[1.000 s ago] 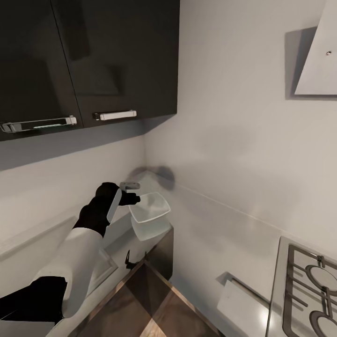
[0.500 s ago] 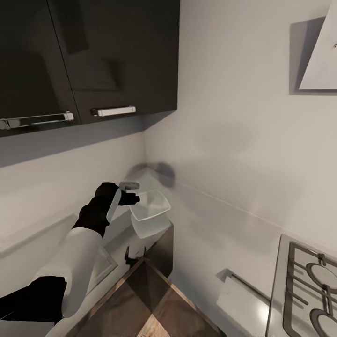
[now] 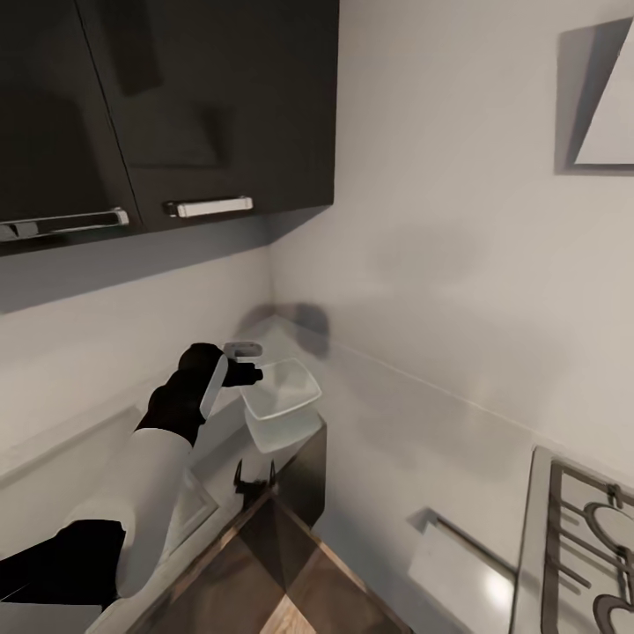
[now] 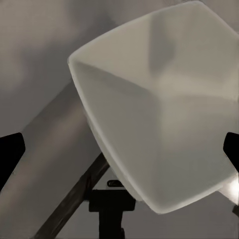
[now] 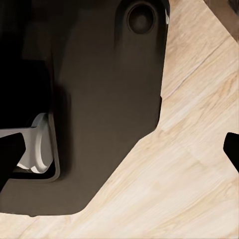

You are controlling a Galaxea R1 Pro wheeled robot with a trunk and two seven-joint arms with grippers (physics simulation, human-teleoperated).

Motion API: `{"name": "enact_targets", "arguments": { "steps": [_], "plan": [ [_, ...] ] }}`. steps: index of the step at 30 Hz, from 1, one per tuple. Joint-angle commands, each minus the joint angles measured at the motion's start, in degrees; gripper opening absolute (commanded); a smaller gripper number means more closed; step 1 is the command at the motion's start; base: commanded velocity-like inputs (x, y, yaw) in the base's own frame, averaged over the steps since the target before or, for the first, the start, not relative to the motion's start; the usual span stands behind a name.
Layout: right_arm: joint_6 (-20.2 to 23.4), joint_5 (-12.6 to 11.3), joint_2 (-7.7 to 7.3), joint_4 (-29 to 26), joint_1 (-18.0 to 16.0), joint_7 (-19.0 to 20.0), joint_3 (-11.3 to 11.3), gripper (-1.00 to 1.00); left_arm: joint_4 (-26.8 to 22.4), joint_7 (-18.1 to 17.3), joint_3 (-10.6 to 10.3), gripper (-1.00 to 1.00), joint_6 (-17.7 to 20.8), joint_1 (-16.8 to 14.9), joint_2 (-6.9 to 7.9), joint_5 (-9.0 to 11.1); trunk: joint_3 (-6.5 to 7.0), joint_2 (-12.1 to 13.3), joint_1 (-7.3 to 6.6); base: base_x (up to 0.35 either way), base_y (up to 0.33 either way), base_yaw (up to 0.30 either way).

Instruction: In the kitchen, take the Vidalia onion out of the sink, dice it on the chopping board with the paring knife, put the diced onion into the bowl on the countertop, then place both the paring knife and the chopping board into the sink.

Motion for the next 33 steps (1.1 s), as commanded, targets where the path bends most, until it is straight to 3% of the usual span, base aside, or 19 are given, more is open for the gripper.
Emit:
{"name": "enact_targets", "arguments": {
  "steps": [1, 14, 33],
  "plan": [
    [-0.2, -0.3, -0.01, 0.1, -0.1, 0.1, 0.4, 1.00, 0.0, 0.2, 0.1, 1.00, 0.2, -0.1, -0.04, 0.0, -0.12, -0.1, 0.06, 0.226, 0.000, 0.000],
    [-0.2, -0.3, -0.01, 0.1, -0.1, 0.1, 0.4, 1.00, 0.0, 0.1, 0.2, 1.00, 0.2, -0.1, 0.01, 0.0, -0.20, -0.1, 0.06, 0.049, 0.000, 0.000],
    [-0.2, -0.3, -0.01, 0.1, -0.1, 0.1, 0.4, 1.00, 0.0, 0.1, 0.2, 1.00, 0.2, -0.1, 0.28, -0.1, -1.71, -0.1, 0.06, 0.000, 0.000, 0.000]
  ]
}}
